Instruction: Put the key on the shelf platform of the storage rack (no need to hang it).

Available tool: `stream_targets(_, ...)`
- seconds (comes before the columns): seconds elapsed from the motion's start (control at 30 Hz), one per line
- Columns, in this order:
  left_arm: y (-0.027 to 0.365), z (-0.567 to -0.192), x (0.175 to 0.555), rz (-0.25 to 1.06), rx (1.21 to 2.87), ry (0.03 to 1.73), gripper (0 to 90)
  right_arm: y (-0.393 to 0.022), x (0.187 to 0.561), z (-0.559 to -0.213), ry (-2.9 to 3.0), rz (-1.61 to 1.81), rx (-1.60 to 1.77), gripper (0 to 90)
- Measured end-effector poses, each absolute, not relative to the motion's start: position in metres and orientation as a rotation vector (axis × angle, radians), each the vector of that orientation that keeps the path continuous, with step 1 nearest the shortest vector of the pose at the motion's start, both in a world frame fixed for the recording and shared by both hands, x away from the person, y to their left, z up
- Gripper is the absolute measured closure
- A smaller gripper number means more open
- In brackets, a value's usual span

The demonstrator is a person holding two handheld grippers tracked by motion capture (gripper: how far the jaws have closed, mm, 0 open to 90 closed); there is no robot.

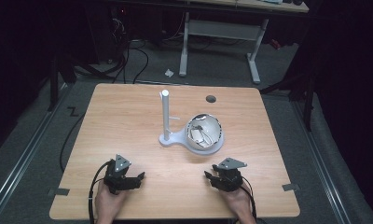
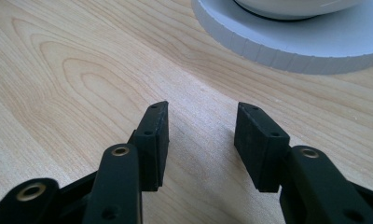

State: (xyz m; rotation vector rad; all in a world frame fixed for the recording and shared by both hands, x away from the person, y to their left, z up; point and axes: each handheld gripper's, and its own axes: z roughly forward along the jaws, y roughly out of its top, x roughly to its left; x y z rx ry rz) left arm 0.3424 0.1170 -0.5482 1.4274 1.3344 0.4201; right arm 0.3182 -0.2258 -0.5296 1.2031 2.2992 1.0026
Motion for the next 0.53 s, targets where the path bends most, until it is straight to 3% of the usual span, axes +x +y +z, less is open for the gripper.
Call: stream_targets(0.53,0.1170,-0.5482,0.3423,0.420,1.427,1.335,16.4,-0.2228,0.3183,-0.5313,2.283,0.977,1.184,46.7)
